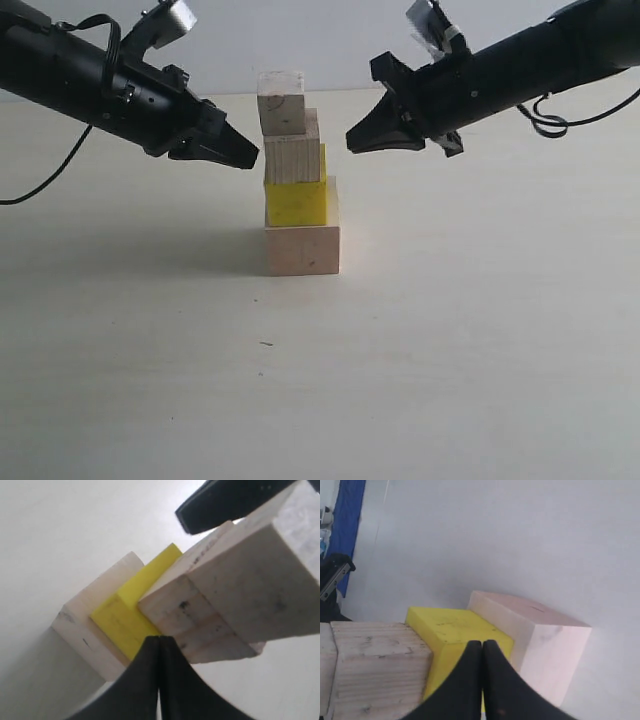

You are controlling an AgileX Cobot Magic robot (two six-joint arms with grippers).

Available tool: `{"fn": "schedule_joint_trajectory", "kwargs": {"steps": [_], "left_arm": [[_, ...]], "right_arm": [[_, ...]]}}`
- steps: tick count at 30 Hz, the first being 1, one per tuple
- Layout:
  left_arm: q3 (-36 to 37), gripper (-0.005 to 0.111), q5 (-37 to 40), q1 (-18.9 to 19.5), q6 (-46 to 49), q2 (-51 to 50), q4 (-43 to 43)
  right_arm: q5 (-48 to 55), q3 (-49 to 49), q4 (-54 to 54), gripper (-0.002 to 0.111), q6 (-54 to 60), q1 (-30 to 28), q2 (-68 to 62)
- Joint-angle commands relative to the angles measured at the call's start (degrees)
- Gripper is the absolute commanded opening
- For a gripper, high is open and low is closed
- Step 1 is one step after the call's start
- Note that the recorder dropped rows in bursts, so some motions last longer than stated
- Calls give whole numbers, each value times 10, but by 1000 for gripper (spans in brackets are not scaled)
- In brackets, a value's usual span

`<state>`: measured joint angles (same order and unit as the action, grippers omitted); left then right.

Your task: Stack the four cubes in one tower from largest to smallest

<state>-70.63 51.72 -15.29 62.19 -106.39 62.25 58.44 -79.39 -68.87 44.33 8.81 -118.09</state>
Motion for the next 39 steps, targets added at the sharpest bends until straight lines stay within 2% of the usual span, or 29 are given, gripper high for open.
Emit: {"fn": "schedule_joint_trajectory", "kwargs": {"steps": [1,8,13,18,22,27,29,34,39], "left_arm": [[0,0,-6,28,1,4,1],[0,0,-17,93,1,34,44],[1,0,-31,117,5,64,58],[38,0,-95,119,9,102,88],[77,0,-114,119,55,139,148],[98,0,-133,120,123,212,221],[98,0,-171,120,139,252,215],[100,0,-324,118,130,373,177],[127,0,-359,118,125,483,175]], "right_arm": [[-28,21,25,0,-9,-29,44],[-112,86,57,0,32,-54,141],[-172,117,70,0,61,-54,211],[-200,132,77,0,85,-54,272],[-235,156,96,0,86,-54,332],[-267,195,98,0,174,-54,422],[-271,206,99,0,207,-54,466],[-310,209,111,0,200,-54,572],[-348,209,120,0,195,-54,676]]}}
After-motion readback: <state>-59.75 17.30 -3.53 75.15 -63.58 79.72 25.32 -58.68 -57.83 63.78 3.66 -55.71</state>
